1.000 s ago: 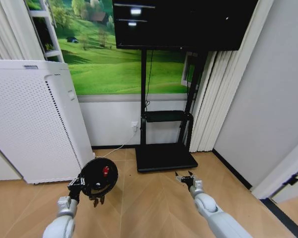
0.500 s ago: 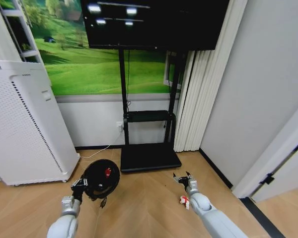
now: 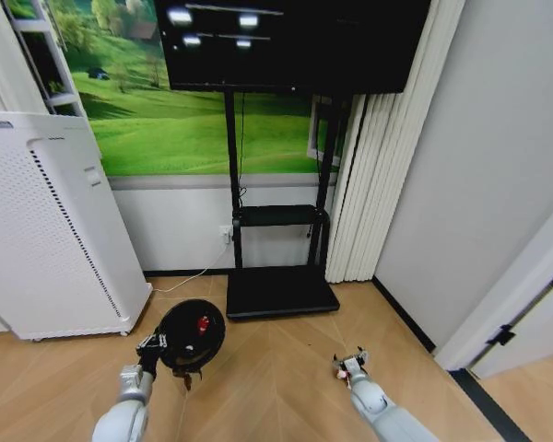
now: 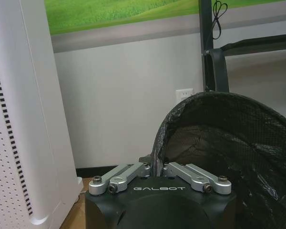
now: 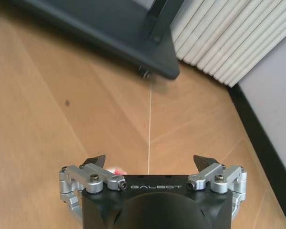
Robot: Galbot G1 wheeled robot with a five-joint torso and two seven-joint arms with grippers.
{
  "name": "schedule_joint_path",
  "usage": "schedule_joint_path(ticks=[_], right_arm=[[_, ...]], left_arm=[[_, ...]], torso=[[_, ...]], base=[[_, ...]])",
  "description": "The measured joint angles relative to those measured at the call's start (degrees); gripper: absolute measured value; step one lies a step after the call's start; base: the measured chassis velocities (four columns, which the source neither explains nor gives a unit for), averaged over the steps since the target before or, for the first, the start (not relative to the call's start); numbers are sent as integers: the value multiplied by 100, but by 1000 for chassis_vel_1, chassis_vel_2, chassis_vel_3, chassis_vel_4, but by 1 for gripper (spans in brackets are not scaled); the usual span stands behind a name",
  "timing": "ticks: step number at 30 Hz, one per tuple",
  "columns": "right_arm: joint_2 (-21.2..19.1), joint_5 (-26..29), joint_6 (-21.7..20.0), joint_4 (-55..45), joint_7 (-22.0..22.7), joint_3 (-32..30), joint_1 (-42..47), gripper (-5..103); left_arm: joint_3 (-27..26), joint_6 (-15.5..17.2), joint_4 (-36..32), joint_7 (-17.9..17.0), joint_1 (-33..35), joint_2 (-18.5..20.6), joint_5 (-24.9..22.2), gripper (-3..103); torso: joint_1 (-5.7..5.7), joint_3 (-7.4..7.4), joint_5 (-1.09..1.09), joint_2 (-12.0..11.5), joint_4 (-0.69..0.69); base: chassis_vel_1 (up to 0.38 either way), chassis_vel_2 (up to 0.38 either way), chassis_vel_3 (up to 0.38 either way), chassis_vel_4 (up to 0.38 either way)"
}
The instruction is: Pick up the trash bin and place the garbage on the floor into it.
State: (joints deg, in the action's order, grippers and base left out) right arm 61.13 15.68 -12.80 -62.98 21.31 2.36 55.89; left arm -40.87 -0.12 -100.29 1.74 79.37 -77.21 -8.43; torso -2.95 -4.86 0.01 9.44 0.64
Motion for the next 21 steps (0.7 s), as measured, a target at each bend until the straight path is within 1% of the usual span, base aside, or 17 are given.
schedule_joint_path(ticks=[4, 8, 11, 12, 14, 15, 17, 21], right_arm=[[30, -19, -20, 185, 24, 186, 37, 100], [141, -21, -32, 311, 38, 260, -4, 100], [394, -43, -32, 617, 41, 411, -223, 100], [394, -43, -32, 617, 41, 411, -223, 100], [596, -129, -16, 878, 43, 458, -384, 100], [596, -129, -16, 878, 43, 458, -384, 100], [815, -234, 20, 1225, 46, 488, -578, 100], [928, -347, -28, 1501, 68, 498, -694, 100]], left_arm=[[18, -29, 89, 6, -49, 7, -22, 4], [28, -47, 138, 12, -68, 19, -33, 4], [37, -69, 197, 15, -107, 29, -42, 4], [37, -69, 197, 15, -107, 29, -42, 4], [47, -82, 211, 16, -107, 14, -38, 4], [47, -82, 211, 16, -107, 14, -38, 4], [52, -102, 220, 21, -88, -9, -24, 4], [53, -129, 236, 21, -63, -20, -2, 4]], torso=[[0, 0, -2, 0, 1], [0, 0, -1, 0, -2], [0, 0, -1, 0, -2], [0, 0, -1, 0, -2], [0, 0, -2, 0, -1], [0, 0, -2, 0, -1], [0, 0, -1, 0, -3], [0, 0, -2, 0, -2]], base=[[0, 0, 0, 0], [0, 0, 0, 0], [0, 0, 0, 0], [0, 0, 0, 0], [0, 0, 0, 0], [0, 0, 0, 0], [0, 0, 0, 0], [0, 0, 0, 0]])
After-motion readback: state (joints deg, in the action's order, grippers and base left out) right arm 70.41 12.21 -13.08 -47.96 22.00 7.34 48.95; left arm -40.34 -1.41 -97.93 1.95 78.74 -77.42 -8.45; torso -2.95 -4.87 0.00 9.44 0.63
